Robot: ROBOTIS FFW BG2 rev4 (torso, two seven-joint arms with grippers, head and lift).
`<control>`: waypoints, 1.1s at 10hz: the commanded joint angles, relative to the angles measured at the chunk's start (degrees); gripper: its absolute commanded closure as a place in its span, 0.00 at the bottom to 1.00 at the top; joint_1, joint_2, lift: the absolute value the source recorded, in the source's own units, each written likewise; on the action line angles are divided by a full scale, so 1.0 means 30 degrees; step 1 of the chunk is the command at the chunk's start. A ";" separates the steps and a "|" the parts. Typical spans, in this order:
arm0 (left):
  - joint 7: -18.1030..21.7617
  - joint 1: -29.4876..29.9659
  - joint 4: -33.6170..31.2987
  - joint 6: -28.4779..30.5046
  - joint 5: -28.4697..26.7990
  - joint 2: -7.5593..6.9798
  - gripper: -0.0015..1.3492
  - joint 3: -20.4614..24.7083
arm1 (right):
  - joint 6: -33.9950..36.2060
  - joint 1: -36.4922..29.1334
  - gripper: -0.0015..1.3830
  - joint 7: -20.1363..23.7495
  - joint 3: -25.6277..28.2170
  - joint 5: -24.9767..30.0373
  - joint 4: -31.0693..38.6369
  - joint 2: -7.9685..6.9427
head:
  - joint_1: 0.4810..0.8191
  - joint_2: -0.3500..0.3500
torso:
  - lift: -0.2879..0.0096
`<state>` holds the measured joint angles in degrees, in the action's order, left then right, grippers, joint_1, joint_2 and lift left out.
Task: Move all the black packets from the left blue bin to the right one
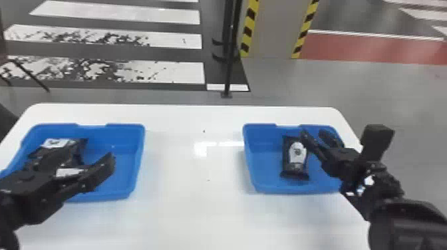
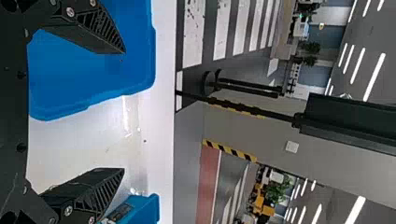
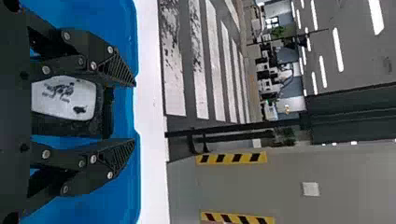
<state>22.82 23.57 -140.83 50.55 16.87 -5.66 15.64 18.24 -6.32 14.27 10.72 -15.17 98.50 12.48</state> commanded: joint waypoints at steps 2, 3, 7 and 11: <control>-0.0312 -0.0124 0.0047 0.0399 -0.1397 0.0159 0.11 0.1186 | -0.1534 -0.5534 0.12 -0.0246 0.0007 0.0486 0.6330 -0.0761 | 0.63 0.36 | 0.50; -0.0488 -0.0546 0.0328 0.1008 -0.2120 0.0071 0.11 0.1452 | -0.2425 -0.7877 0.13 -0.0246 -0.0108 0.1057 0.8815 -0.1054 | 0.63 0.43 | 0.50; -0.0664 -0.3124 0.3140 0.4243 -0.4786 -0.0222 0.10 0.1757 | -0.4206 -1.4065 0.13 -0.0129 -0.2279 0.1400 1.4533 -0.1523 | 0.63 0.72 | 0.50; -0.1367 -0.6171 0.7547 0.5836 -0.6652 -0.0368 0.10 0.0957 | -0.4159 -1.4159 0.13 0.0135 -0.2698 0.0981 1.4393 -0.1494 | 0.63 0.91 | 0.50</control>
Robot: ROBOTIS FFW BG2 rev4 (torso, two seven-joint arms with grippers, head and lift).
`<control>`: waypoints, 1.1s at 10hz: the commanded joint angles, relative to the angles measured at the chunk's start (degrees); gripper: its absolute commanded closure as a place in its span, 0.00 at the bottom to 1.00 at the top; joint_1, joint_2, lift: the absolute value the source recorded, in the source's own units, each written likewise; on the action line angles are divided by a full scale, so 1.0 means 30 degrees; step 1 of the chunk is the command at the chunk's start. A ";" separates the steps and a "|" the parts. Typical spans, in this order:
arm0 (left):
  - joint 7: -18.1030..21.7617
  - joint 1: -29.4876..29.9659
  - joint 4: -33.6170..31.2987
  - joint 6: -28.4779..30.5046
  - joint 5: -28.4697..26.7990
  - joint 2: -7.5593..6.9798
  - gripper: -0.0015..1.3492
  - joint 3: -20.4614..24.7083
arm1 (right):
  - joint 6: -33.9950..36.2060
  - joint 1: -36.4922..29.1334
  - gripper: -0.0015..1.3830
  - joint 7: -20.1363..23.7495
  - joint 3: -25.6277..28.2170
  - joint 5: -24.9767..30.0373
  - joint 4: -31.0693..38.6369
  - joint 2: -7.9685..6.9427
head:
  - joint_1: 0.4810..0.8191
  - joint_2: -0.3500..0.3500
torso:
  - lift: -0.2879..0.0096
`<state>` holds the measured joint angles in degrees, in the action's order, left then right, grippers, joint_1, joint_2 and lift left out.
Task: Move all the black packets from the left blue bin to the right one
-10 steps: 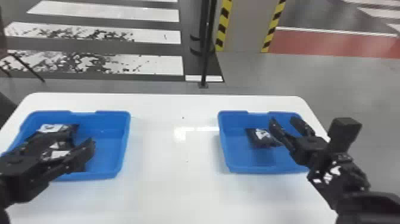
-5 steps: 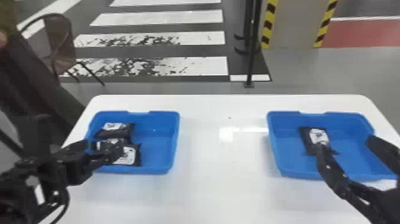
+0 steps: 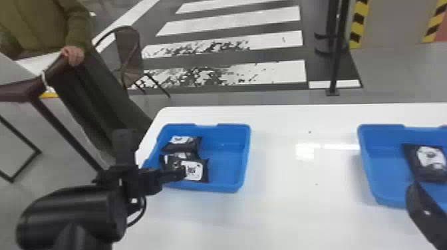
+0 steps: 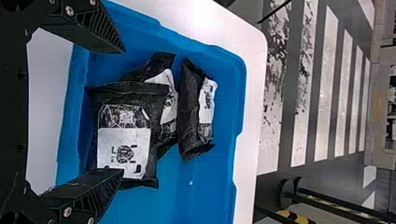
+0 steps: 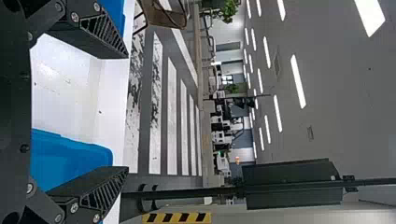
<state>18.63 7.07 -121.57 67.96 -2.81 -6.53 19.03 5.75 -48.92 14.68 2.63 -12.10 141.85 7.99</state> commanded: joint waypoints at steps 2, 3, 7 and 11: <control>0.0000 -0.2498 0.3517 0.0268 -0.0396 -0.0488 0.10 -0.1279 | 0.0004 0.0230 0.13 0.0174 -0.0039 -0.0118 -0.0291 0.0003 | 0.63 0.91 | 0.50; 0.0000 -0.3154 0.4454 0.0362 -0.0358 -0.0488 0.11 -0.1355 | 0.0050 0.0323 0.13 0.0232 -0.0077 -0.0156 -0.0385 0.0003 | 0.63 0.89 | 0.50; 0.0000 -0.4513 0.6798 0.1346 -0.0320 -0.0693 0.23 -0.2003 | 0.0332 0.0464 0.13 0.0350 -0.0154 -0.0727 -0.0760 0.0003 | 0.63 0.87 | 0.50; 0.0644 -0.3810 0.6095 -0.0200 -0.0053 -0.0605 0.89 -0.1850 | 0.0379 0.0464 0.14 0.0379 -0.0154 -0.1070 -0.0900 0.0003 | 0.63 0.85 | 0.50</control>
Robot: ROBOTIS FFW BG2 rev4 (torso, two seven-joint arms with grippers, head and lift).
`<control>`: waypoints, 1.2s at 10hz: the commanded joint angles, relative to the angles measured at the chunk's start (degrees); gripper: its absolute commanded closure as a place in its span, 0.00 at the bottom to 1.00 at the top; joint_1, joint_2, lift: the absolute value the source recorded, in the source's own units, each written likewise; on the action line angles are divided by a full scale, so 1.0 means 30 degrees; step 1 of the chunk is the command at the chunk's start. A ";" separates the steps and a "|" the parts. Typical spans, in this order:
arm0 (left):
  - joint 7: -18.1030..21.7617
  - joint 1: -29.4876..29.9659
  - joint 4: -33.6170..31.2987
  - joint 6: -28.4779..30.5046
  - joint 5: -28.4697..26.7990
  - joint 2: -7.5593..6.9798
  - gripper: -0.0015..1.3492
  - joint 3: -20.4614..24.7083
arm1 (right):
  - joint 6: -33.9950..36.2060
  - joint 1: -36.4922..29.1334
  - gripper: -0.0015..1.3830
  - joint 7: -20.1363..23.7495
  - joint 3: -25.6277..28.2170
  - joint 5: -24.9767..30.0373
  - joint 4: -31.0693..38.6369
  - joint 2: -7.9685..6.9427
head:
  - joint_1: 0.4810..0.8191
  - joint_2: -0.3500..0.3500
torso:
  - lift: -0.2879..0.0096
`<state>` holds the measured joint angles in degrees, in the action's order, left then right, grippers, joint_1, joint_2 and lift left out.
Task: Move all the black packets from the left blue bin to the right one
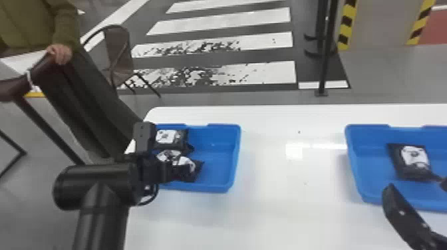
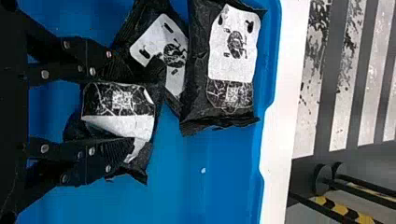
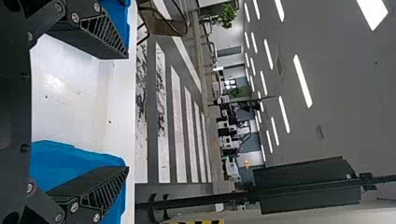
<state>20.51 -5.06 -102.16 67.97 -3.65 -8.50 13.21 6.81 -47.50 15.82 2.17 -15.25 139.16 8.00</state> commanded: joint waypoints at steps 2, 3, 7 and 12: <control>0.0049 0.1778 -0.3095 -0.0204 0.1864 0.0225 0.89 0.0548 | 0.0072 0.0038 0.14 0.0000 0.0000 -0.0095 -0.0006 0.0000 | 0.63 0.83 | 0.50; 0.0078 0.2528 -0.4642 -0.0344 0.2701 0.0313 0.89 0.0776 | 0.0119 0.0178 0.14 0.0029 0.0000 -0.0210 -0.0053 0.0000 | 0.63 0.82 | 0.50; 0.0488 0.5153 -0.8626 -0.1938 0.6739 0.0577 0.89 0.0624 | 0.1103 0.3413 0.14 0.1640 -0.0762 -0.2571 -0.2115 0.0000 | 0.63 0.75 | 0.50; 0.1279 0.6559 -0.8861 -0.4188 1.1537 0.0489 0.89 -0.1966 | 0.3260 0.8100 0.14 0.3281 -0.1181 -0.4818 -0.5865 0.0029 | 0.63 0.59 | 0.50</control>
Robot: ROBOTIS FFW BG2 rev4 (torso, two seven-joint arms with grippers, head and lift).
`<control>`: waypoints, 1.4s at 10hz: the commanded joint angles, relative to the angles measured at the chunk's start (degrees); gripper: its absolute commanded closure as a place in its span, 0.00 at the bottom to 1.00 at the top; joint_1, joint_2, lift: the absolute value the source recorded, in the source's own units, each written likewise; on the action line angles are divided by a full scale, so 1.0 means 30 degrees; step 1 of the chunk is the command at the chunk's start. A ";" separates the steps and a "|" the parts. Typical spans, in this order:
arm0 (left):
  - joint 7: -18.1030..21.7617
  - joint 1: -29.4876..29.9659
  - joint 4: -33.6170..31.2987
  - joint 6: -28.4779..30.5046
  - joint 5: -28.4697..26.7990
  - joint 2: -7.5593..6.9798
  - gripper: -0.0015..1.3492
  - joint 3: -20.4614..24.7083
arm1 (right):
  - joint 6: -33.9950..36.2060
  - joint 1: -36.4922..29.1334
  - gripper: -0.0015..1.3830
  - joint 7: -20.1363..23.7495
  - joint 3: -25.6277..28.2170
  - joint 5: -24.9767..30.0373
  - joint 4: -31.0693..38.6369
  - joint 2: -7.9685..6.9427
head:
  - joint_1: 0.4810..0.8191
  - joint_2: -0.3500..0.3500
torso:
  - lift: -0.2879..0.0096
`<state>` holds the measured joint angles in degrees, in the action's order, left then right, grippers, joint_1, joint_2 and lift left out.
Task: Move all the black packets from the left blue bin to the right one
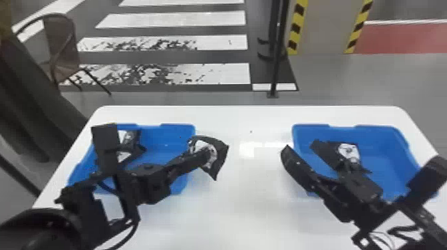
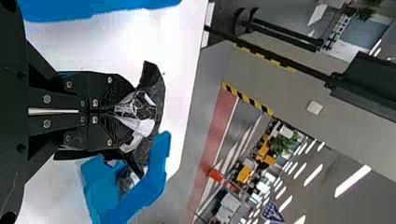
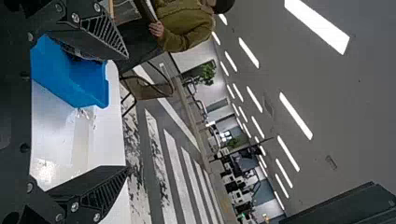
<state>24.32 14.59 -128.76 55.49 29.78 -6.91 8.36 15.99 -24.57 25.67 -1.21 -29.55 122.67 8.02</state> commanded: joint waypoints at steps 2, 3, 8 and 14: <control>0.0009 -0.0364 0.0006 -0.0027 0.1079 -0.0159 0.89 -0.1417 | 0.0529 0.1487 0.14 0.0085 -0.0547 -0.0242 -0.1025 0.0021 | 0.63 0.52 | 0.50; 0.0009 -0.0551 0.0006 -0.0074 0.1460 -0.0188 0.89 -0.1798 | 0.0670 0.1862 0.14 0.0114 -0.0890 -0.0356 -0.1259 -0.0008 | 0.63 0.49 | 0.50; -0.0020 -0.1160 0.0381 0.0019 0.1726 -0.0335 0.89 -0.2864 | 0.0670 0.2518 0.14 0.0378 -0.2337 -0.1042 -0.1587 -0.0008 | 0.63 0.49 | 0.50; -0.0020 -0.1207 0.0521 -0.0121 0.1841 -0.0335 0.89 -0.3017 | 0.0904 0.2987 0.92 0.0876 -0.3061 -0.1537 -0.2431 -0.0038 | 0.63 0.54 | 0.50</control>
<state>24.25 10.89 -127.20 55.23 35.21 -7.92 -0.64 18.69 -15.60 28.29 -10.36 -34.26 115.36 7.99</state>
